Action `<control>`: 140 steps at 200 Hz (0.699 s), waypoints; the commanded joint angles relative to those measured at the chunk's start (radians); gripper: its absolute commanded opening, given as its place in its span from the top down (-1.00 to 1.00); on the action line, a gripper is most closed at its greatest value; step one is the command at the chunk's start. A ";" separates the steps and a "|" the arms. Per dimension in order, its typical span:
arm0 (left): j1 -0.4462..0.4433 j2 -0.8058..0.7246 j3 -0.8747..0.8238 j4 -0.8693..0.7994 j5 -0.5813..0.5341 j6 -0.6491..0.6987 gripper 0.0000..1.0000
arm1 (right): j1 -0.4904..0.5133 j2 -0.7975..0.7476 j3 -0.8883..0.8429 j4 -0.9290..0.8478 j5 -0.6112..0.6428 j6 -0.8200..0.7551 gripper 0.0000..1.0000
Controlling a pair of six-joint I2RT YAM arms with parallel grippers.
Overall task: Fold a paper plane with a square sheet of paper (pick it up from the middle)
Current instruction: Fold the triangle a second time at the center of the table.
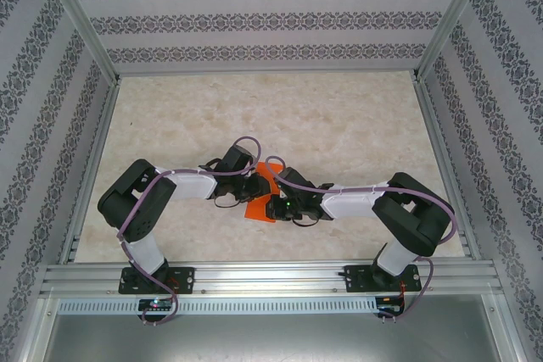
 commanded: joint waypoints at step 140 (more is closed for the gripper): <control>-0.001 0.017 -0.003 -0.102 -0.047 0.031 0.50 | 0.010 0.007 -0.078 -0.121 0.001 0.067 0.79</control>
